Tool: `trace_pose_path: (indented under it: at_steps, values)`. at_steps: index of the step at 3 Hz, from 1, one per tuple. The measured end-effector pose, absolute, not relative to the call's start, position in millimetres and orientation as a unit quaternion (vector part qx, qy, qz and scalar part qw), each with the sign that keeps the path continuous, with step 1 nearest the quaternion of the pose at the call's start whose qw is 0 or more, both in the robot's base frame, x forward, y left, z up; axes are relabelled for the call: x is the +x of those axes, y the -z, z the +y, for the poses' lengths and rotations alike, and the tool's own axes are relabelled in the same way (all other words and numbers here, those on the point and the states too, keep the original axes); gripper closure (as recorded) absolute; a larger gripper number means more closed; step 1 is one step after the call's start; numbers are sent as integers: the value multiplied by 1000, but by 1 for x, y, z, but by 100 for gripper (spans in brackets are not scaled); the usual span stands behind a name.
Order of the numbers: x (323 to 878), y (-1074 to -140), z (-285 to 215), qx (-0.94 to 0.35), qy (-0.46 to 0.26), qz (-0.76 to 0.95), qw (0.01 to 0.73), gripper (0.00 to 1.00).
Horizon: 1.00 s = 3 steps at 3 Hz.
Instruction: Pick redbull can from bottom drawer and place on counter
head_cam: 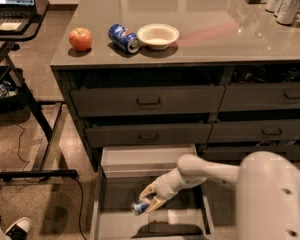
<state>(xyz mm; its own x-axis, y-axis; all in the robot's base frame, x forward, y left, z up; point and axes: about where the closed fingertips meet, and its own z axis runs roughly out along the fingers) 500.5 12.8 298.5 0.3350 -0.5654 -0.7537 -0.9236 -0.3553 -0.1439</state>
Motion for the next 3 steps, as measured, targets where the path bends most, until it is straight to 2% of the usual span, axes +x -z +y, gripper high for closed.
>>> trace_pose_path:
  at_steps: [1,3]
  values:
    - [506,-385,-31,-768,-308,473,302,100]
    - [537,-577,-104,-781,-247,482,313,100]
